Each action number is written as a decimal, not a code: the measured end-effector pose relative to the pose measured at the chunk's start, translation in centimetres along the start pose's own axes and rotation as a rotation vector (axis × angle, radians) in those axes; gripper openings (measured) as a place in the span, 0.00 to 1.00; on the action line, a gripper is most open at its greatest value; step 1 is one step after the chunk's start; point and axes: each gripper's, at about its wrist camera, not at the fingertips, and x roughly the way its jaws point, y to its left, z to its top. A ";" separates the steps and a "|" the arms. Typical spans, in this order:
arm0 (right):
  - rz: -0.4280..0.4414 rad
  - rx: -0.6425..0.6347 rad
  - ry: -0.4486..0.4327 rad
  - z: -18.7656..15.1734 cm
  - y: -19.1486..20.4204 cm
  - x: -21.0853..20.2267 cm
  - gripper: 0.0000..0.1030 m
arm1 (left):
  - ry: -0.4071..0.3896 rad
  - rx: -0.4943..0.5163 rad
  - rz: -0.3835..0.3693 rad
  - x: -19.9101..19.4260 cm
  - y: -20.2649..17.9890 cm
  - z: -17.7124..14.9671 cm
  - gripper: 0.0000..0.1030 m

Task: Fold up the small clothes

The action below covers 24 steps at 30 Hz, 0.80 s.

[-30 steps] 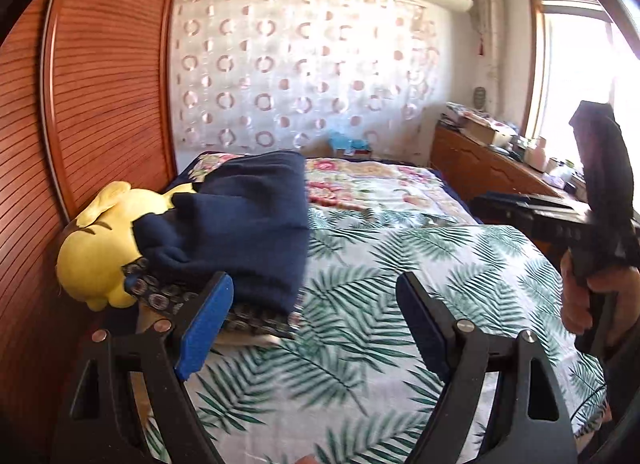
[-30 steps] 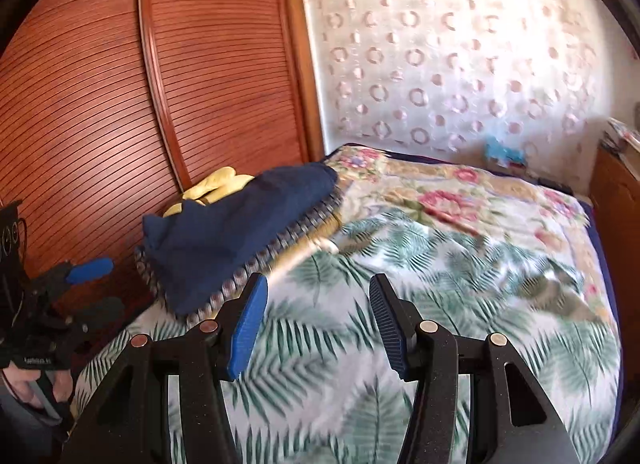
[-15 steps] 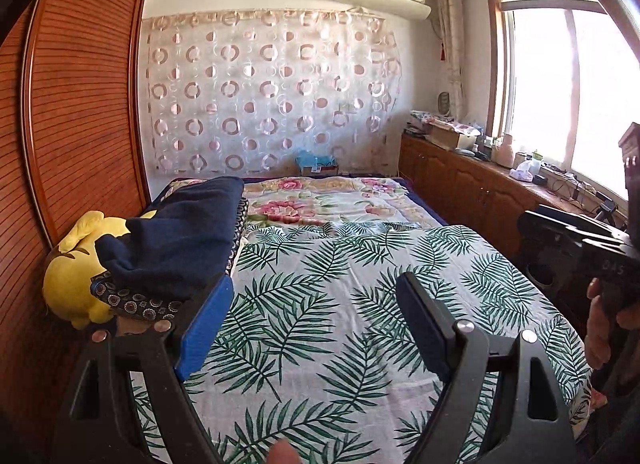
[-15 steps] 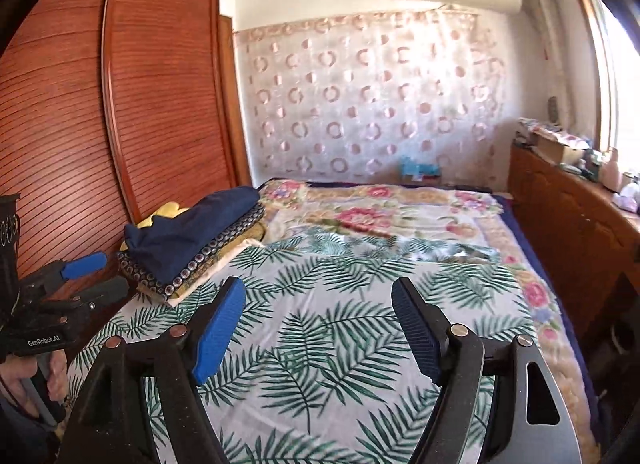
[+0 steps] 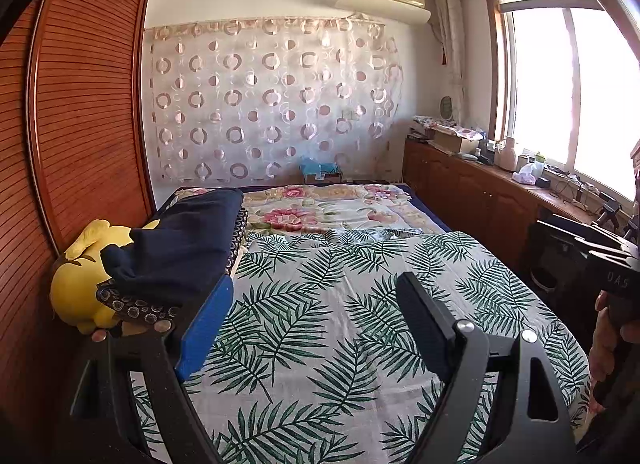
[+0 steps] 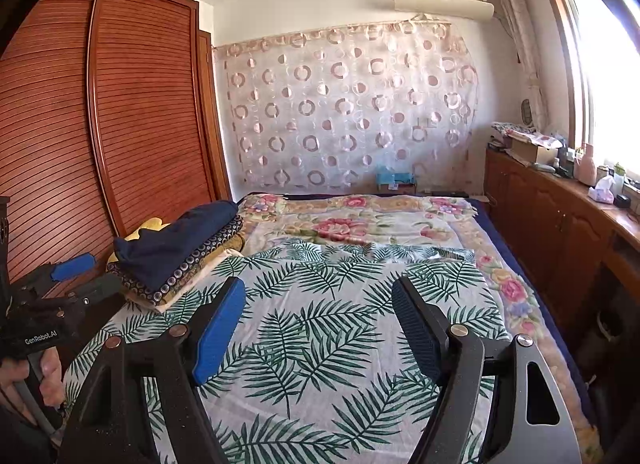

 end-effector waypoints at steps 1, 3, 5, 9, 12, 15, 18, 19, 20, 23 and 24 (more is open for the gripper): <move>-0.004 0.000 -0.002 -0.1 0.3 -0.2 0.75 | -0.001 -0.002 0.001 0.0 0.0 0.0 0.82; -0.011 0.000 -0.003 -0.2 -0.5 -0.1 0.75 | -0.003 -0.003 0.002 -0.1 0.0 0.1 0.82; -0.014 0.002 -0.003 -0.2 -0.4 -0.2 0.75 | -0.003 -0.001 0.003 -0.1 0.1 0.1 0.82; -0.016 0.006 -0.002 -0.1 -0.9 0.0 0.75 | -0.003 -0.003 0.002 -0.1 0.1 0.1 0.82; -0.021 0.009 -0.005 -0.1 -1.0 -0.2 0.75 | -0.003 -0.002 0.004 -0.1 0.0 0.2 0.82; -0.019 0.006 -0.002 -0.1 -1.1 -0.1 0.75 | -0.005 -0.003 0.003 -0.1 0.0 0.1 0.82; -0.017 0.011 0.001 0.0 -1.5 -0.2 0.75 | -0.008 -0.003 0.005 -0.3 0.1 0.4 0.82; -0.017 0.010 0.000 0.1 -1.6 -0.1 0.75 | -0.008 -0.003 0.005 -0.3 0.1 0.4 0.82; -0.019 0.009 -0.001 0.1 -1.6 -0.2 0.75 | -0.007 -0.002 0.005 -0.3 0.1 0.4 0.82; -0.020 0.011 -0.003 0.3 -1.7 -0.2 0.75 | -0.008 -0.003 0.004 -0.3 0.1 0.3 0.82; -0.020 0.010 -0.003 0.3 -1.7 -0.2 0.75 | -0.008 -0.003 0.005 -0.4 0.2 0.5 0.82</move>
